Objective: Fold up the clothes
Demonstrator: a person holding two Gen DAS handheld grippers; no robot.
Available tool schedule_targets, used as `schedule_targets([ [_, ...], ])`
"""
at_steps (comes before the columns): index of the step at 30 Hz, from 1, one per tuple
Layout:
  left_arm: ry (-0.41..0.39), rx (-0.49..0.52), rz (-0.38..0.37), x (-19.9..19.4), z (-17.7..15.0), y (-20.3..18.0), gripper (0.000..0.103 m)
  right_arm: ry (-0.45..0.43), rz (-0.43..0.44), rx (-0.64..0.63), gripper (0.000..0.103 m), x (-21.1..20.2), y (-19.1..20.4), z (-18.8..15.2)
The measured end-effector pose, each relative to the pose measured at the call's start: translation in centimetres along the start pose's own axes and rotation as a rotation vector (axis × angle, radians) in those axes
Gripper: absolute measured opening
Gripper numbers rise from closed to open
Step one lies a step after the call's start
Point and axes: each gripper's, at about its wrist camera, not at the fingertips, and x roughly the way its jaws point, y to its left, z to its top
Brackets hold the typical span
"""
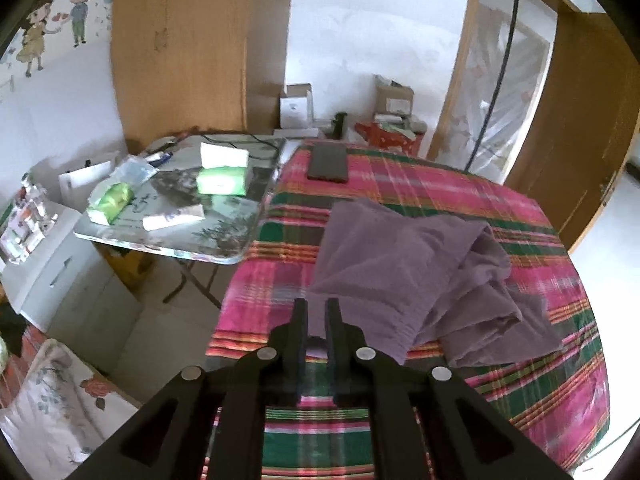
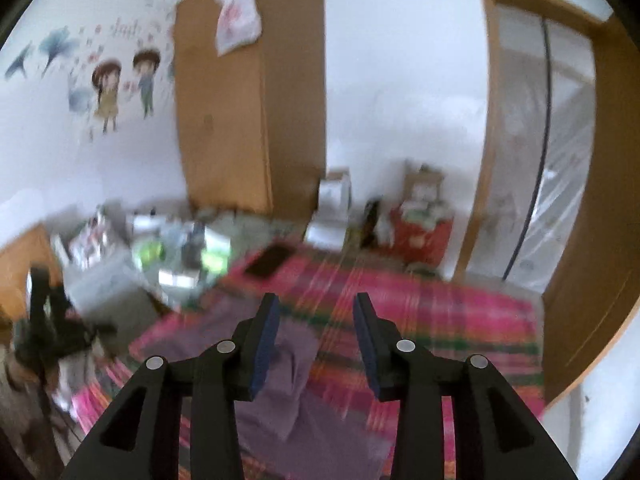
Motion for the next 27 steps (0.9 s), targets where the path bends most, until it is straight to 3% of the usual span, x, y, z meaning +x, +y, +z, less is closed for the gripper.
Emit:
schedule_targets([
  [6, 0.078, 0.074, -0.053, 3.7, 0.0, -3.4, 0.013, 0.239, 0.119, -0.066, 0.04, 8.1, 2.0, -10.0],
  [11, 0.109, 0.182, -0.051, 6.6, -0.2, -6.7, 0.018, 0.313, 0.18, -0.063, 0.04, 11.8, 2.2, -14.0],
  [13, 0.106, 0.243, -0.036, 7.6, -0.3, -8.2, 0.018, 0.327, 0.19, -0.064, 0.054, 13.0, 2.4, -14.4],
  [20, 0.135, 0.356, 0.019, 11.6, 0.0, -11.1, 0.018, 0.365, 0.2, -0.081, 0.054, 16.8, 3.1, -15.9],
  [26, 0.174, 0.347, 0.018, 14.0, 0.7, -10.8, 0.021, 0.334, 0.221, 0.055, 0.053, 18.6, 1.5, -15.9],
  [27, 0.182, 0.333, 0.008, 14.2, 0.8, -10.6, 0.021, 0.33, 0.222, 0.075, 0.048, 18.8, 1.2, -15.8],
])
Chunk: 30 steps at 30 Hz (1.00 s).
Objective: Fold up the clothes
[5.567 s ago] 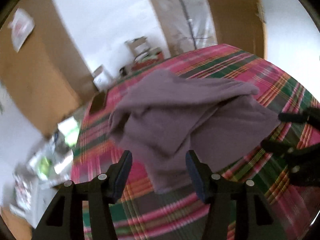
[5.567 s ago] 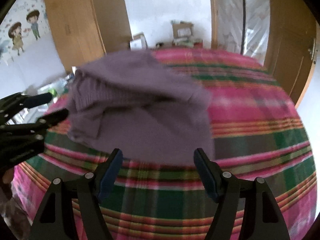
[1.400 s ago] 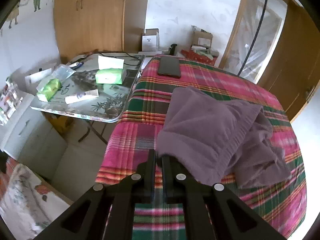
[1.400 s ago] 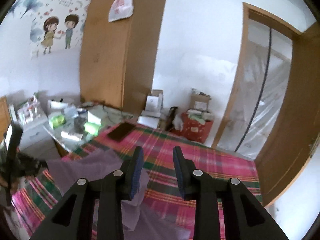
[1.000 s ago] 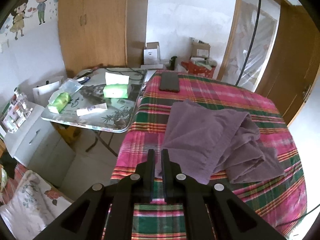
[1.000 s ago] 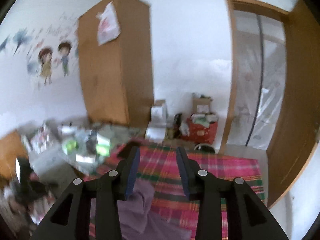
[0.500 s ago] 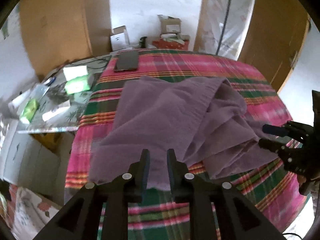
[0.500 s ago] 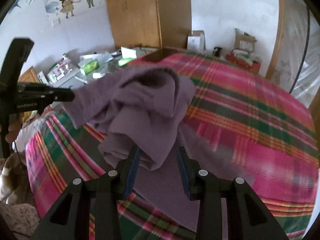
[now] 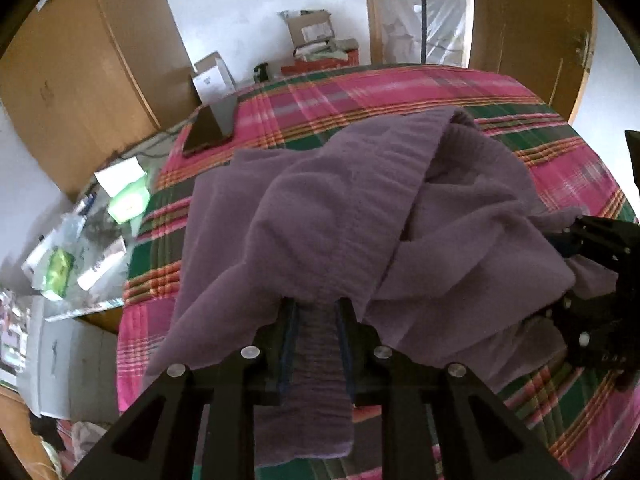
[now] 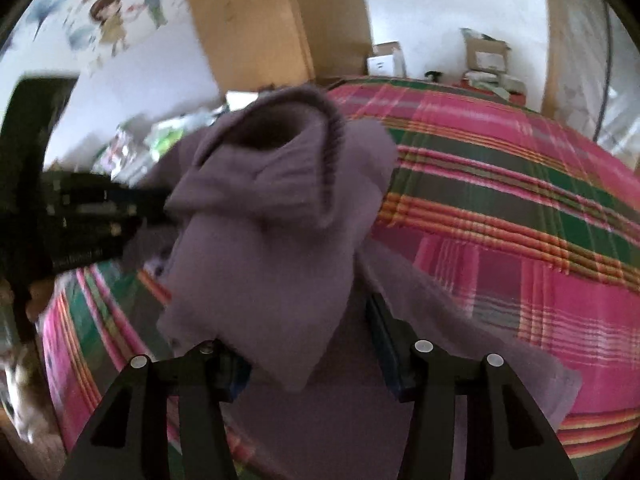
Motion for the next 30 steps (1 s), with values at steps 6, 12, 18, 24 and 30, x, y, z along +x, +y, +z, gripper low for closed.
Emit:
schedule_targets([
  [6, 0.012, -0.038, -0.026, 0.6, 0.5, 0.3, 0.017, -0.062, 0.017, 0.08, 0.017, -0.5, -0.6, 1.1],
  [12, -0.053, -0.094, -0.032, -0.9, 1.3, 0.4, 0.0, -0.151, 0.018, 0.104, 0.015, -2.9, -0.5, 2.2],
  [18, -0.109, -0.128, -0.063, -3.0, 2.0, 0.9, 0.0, -0.243, 0.003, 0.126, 0.014, -5.9, -1.4, 3.0],
  [24, -0.117, -0.122, -0.081, -3.8, 1.8, 0.9, 0.001, -0.315, -0.052, 0.127, 0.014, -9.3, -2.7, 3.6],
  [30, -0.091, -0.063, -0.103, -3.1, 0.7, -0.8, 0.002, -0.323, -0.141, 0.151, 0.014, -11.9, -5.4, 3.6],
])
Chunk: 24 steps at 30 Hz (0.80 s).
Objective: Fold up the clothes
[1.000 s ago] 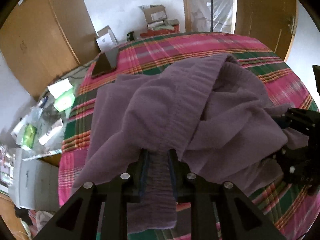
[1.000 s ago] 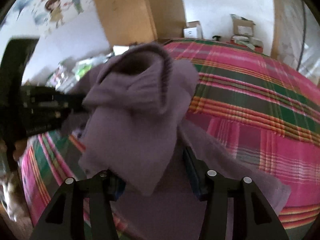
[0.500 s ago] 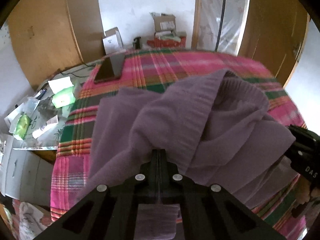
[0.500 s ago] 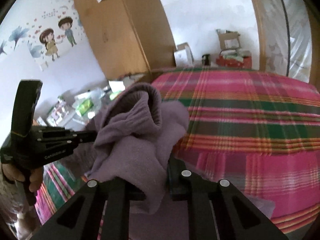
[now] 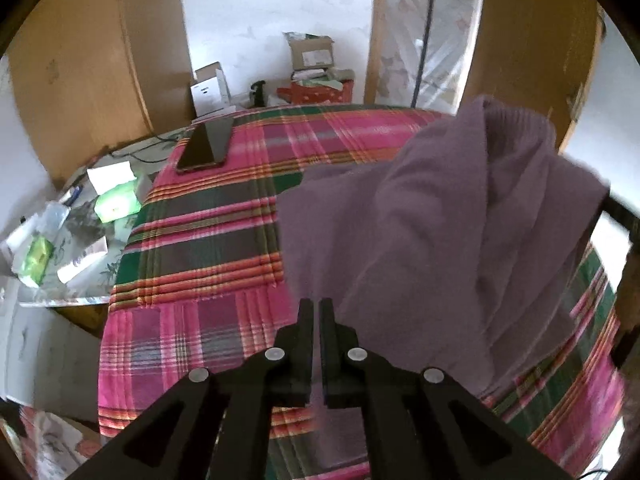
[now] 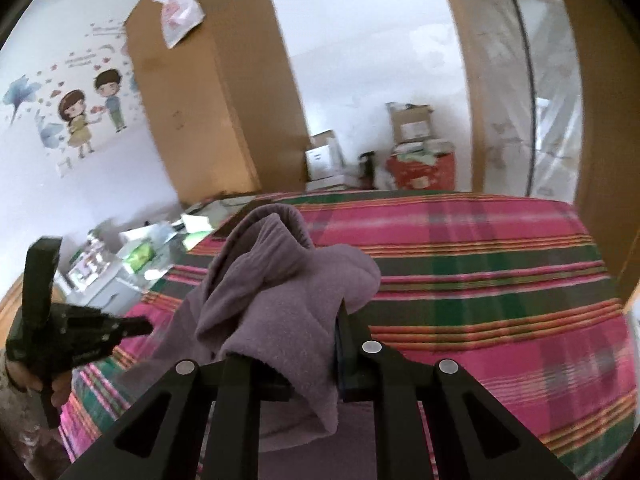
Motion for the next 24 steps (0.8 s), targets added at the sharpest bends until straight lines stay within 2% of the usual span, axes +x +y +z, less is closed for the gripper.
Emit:
schedule_targets([
  [3, 0.022, 0.015, -0.051, 0.5, -0.5, -0.8, 0.004, 0.033, -0.052, 0.0, 0.014, -0.4, -1.7, -0.4],
  [5, 0.023, 0.032, -0.078, 0.6, -0.8, -1.4, 0.013, 0.052, -0.079, 0.015, 0.014, -0.4, -3.0, -0.9],
  [7, 0.015, 0.058, -0.096, 0.4, -1.1, -2.1, 0.016, 0.061, -0.111, 0.049, 0.014, -0.4, -4.4, -1.4],
  [11, -0.033, 0.141, -0.084, -0.9, -1.9, -3.8, 0.019, 0.083, -0.175, 0.081, 0.014, 0.3, -5.6, -2.0],
  [17, -0.096, 0.281, -0.1, -2.3, -3.4, -6.8, 0.023, 0.106, -0.193, 0.107, 0.017, 1.0, -6.2, -2.9],
  [20, -0.119, 0.376, -0.068, -2.5, -4.2, -8.7, 0.023, 0.115, -0.183, 0.137, 0.024, 1.1, -6.7, -3.2],
  [23, -0.121, 0.435, -0.084, -2.7, -4.8, -9.8, 0.023, 0.11, -0.19, 0.136, 0.031, 0.2, -6.5, -3.7],
  [24, -0.121, 0.452, -0.086, -2.8, -5.0, -10.1, 0.023, 0.107, -0.189, 0.136, 0.037, 0.0, -6.5, -3.9],
])
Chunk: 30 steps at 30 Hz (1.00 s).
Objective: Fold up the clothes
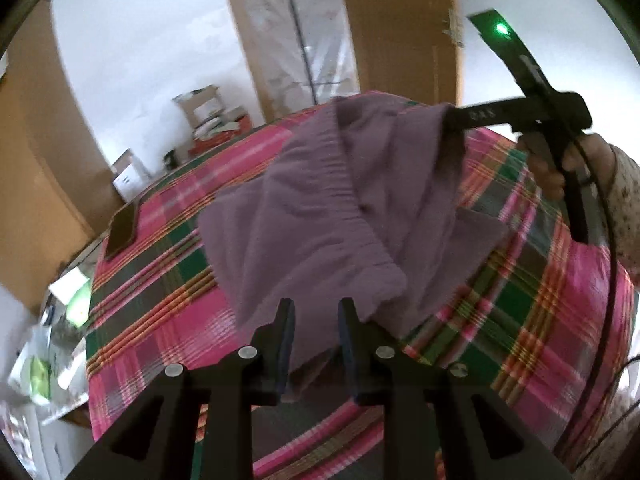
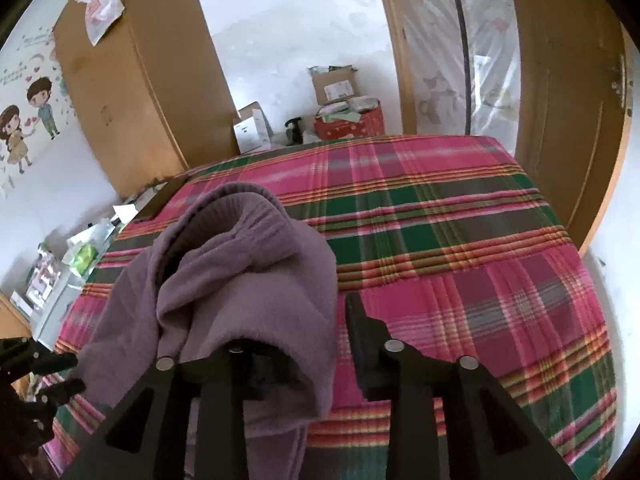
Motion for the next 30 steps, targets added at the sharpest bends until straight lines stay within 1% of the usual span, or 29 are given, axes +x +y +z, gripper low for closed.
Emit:
schedule_targets([
  [1, 0.001, 0.016, -0.003, -0.1, -0.1, -0.3, 0.023, -0.003, 0.001, 0.0, 0.039, -0.2, 0.0, -0.2],
  [3, 0.001, 0.056, -0.001, -0.1, -0.2, -1.0, 0.023, -0.008, 0.004, 0.001, 0.04, -0.7, 0.0, -0.5],
  [6, 0.001, 0.129, 0.034, 0.2, -0.7, -2.2, 0.023, -0.006, 0.009, 0.001, 0.053, -1.4, 0.3, -1.2],
  [11, 0.014, 0.207, 0.113, 1.7, -0.7, -3.3, 0.023, -0.019, 0.062, 0.008, 0.053, -2.7, 1.2, -2.4],
  [14, 0.012, 0.257, 0.125, 2.6, -0.8, -4.1, 0.023, -0.025, 0.095, -0.016, 0.054, -3.5, 2.2, -3.3],
  [16, 0.021, 0.298, 0.163, 3.4, -0.9, -4.6, 0.023, -0.011, 0.104, -0.04, 0.054, -3.6, 2.7, -3.8],
  [17, 0.023, 0.317, 0.181, 3.7, -0.9, -4.8, 0.026, -0.003, 0.112, -0.046, 0.054, -3.6, 3.0, -3.9],
  [19, 0.026, 0.345, 0.206, 4.4, -0.7, -5.1, 0.026, 0.004, 0.131, -0.053, 0.054, -3.6, 3.5, -4.2],
  [20, 0.025, 0.343, 0.205, 4.4, -0.7, -5.1, 0.026, 0.004, 0.139, -0.054, 0.054, -3.6, 3.6, -4.2],
  [22, 0.011, 0.311, 0.172, 4.2, -0.3, -4.6, 0.026, 0.004, 0.149, -0.056, 0.054, -3.7, 3.9, -4.4],
  [27, -0.042, 0.125, 0.043, 2.5, 0.4, -1.6, 0.011, 0.02, 0.166, -0.054, 0.054, -3.5, 4.4, -4.8],
  [28, -0.057, 0.088, 0.029, 2.2, 0.6, -0.9, 0.007, 0.022, 0.174, -0.049, 0.054, -3.5, 4.5, -4.8],
  [30, -0.089, 0.021, 0.008, 1.6, 1.0, 0.4, 0.006, 0.021, 0.192, -0.048, 0.054, -3.6, 4.7, -4.7],
])
